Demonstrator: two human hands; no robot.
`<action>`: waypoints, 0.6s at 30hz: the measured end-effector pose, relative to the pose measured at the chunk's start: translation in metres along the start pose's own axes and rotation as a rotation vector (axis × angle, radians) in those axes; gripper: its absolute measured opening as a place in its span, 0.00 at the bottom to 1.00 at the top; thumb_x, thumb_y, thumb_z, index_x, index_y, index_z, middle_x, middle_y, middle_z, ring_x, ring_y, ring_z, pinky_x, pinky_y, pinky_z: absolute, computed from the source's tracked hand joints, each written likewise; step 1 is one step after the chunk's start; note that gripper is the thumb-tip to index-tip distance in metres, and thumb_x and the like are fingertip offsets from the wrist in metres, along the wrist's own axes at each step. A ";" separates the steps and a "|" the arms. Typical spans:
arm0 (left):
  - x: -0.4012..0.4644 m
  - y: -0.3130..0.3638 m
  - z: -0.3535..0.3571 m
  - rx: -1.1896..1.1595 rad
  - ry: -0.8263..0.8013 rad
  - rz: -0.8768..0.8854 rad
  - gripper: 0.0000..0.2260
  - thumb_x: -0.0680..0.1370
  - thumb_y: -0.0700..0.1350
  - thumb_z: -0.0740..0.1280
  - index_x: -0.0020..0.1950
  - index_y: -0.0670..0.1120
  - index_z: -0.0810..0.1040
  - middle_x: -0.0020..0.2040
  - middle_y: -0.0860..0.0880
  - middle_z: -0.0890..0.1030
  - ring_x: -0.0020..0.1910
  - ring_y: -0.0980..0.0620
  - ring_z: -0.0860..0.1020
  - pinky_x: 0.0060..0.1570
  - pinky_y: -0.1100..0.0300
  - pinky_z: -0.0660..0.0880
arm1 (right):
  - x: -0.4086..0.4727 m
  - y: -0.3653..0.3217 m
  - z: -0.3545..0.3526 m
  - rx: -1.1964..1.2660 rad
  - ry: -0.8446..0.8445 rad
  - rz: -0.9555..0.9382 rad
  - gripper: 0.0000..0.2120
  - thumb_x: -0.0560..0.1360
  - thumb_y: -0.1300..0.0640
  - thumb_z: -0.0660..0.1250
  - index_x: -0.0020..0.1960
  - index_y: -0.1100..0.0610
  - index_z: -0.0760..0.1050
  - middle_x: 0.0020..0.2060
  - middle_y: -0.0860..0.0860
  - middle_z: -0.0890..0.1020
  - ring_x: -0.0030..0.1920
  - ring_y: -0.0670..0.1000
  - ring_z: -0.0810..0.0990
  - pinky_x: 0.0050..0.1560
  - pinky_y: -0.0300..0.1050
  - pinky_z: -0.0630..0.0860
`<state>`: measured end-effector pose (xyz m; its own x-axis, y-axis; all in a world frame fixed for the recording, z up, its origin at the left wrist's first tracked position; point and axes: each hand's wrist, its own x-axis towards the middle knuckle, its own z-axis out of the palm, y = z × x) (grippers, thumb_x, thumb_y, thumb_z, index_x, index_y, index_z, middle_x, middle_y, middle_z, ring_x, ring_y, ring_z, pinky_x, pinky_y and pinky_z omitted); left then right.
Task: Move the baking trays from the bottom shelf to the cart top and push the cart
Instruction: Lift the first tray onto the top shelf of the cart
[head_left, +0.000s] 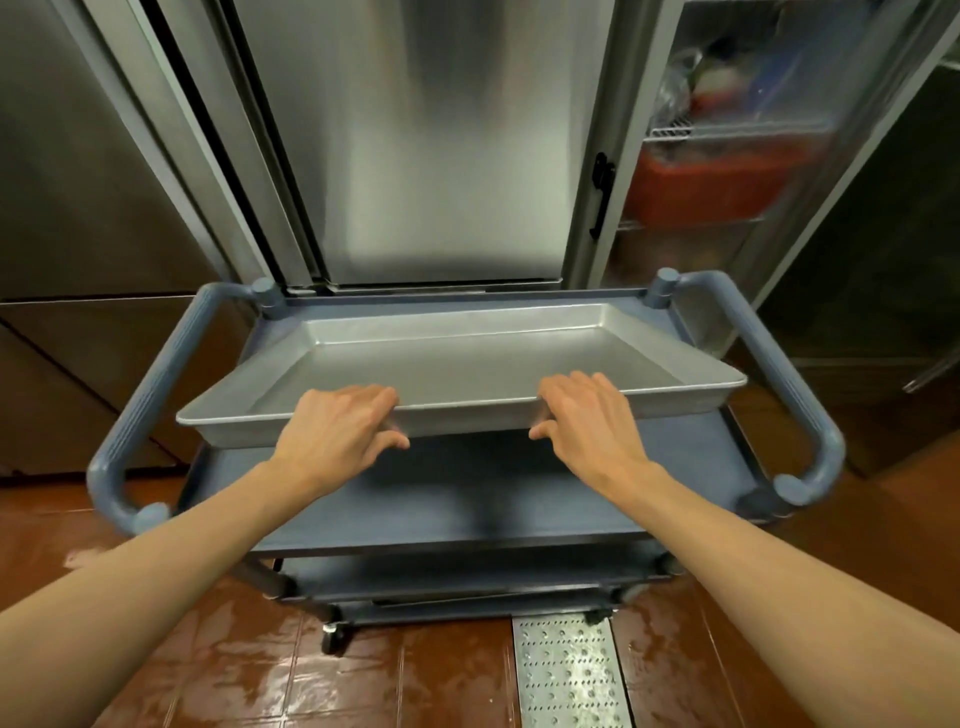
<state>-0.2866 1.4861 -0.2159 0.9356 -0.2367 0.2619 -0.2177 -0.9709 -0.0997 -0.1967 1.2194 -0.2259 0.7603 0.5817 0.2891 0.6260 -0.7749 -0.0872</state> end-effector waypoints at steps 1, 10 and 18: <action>0.000 0.000 0.007 -0.009 -0.008 -0.005 0.16 0.73 0.55 0.73 0.42 0.44 0.74 0.38 0.46 0.82 0.36 0.42 0.81 0.28 0.56 0.68 | 0.000 0.001 0.006 -0.003 -0.011 -0.002 0.19 0.62 0.58 0.82 0.34 0.57 0.70 0.28 0.53 0.76 0.30 0.52 0.67 0.35 0.45 0.62; -0.003 0.004 0.054 -0.073 -0.033 -0.050 0.14 0.71 0.50 0.77 0.39 0.42 0.77 0.36 0.43 0.80 0.34 0.40 0.81 0.25 0.53 0.72 | -0.006 0.005 0.060 -0.068 -0.040 -0.014 0.17 0.63 0.59 0.81 0.36 0.59 0.72 0.29 0.55 0.77 0.31 0.57 0.73 0.37 0.47 0.62; -0.022 0.014 0.120 -0.034 -0.187 -0.039 0.16 0.60 0.42 0.84 0.31 0.42 0.77 0.28 0.43 0.77 0.24 0.42 0.77 0.18 0.58 0.68 | -0.024 0.007 0.115 -0.073 -0.215 0.029 0.09 0.63 0.71 0.76 0.36 0.62 0.78 0.31 0.57 0.81 0.34 0.59 0.78 0.36 0.49 0.72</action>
<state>-0.2770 1.4825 -0.3386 0.9782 -0.1908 0.0818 -0.1863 -0.9807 -0.0594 -0.1906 1.2289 -0.3429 0.8022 0.5921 0.0772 0.5950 -0.8034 -0.0215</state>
